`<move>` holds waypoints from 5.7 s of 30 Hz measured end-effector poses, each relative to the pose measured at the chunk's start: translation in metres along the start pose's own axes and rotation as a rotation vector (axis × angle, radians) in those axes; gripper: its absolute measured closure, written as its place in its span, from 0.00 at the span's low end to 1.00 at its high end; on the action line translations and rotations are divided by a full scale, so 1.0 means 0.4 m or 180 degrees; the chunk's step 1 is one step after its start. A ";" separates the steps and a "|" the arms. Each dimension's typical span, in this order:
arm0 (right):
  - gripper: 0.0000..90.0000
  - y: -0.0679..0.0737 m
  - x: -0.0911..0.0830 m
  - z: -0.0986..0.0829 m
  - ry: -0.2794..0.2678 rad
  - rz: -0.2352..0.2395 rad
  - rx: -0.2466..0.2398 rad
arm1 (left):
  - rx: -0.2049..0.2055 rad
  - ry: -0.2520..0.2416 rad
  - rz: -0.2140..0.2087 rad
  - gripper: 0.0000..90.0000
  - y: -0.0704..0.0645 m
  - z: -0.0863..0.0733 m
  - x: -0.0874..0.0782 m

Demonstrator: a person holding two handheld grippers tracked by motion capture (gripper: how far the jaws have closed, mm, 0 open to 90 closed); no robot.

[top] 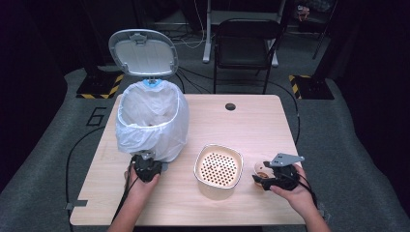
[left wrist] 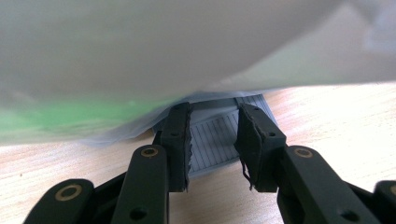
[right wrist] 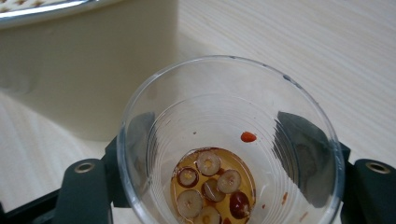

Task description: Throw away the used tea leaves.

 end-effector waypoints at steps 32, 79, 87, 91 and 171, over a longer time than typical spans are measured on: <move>0.36 -0.114 0.046 0.218 -0.0195 -0.0107 -0.0244 | 0.0015 0.0015 -0.0009 0.72 0.000 -0.001 -0.001; 0.36 -0.020 0.144 0.399 -0.0839 0.0160 -0.1176 | 0.0004 -0.0029 -0.0006 0.72 0.000 -0.002 0.000; 0.37 0.025 0.102 0.406 -0.1197 0.0103 -0.1709 | 0.0033 0.0005 0.0009 0.72 0.002 -0.003 -0.002; 0.37 0.050 0.084 0.406 -0.1302 0.0079 -0.1947 | 0.0047 0.0009 0.0007 0.72 0.002 -0.003 -0.003; 0.39 0.225 0.075 0.301 -0.1467 -0.2042 -0.6128 | 0.0052 0.0032 0.0006 0.72 0.001 -0.005 -0.005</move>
Point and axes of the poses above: each handheld gripper's, and its own axes: x roughly forward along the jaws, z roughly out of its top, y roughly to its left, the point moved 5 cm from there along x, roughly forward along the jaws, and after that the axes turned 9 degrees about -z, right-handed, at the moved point
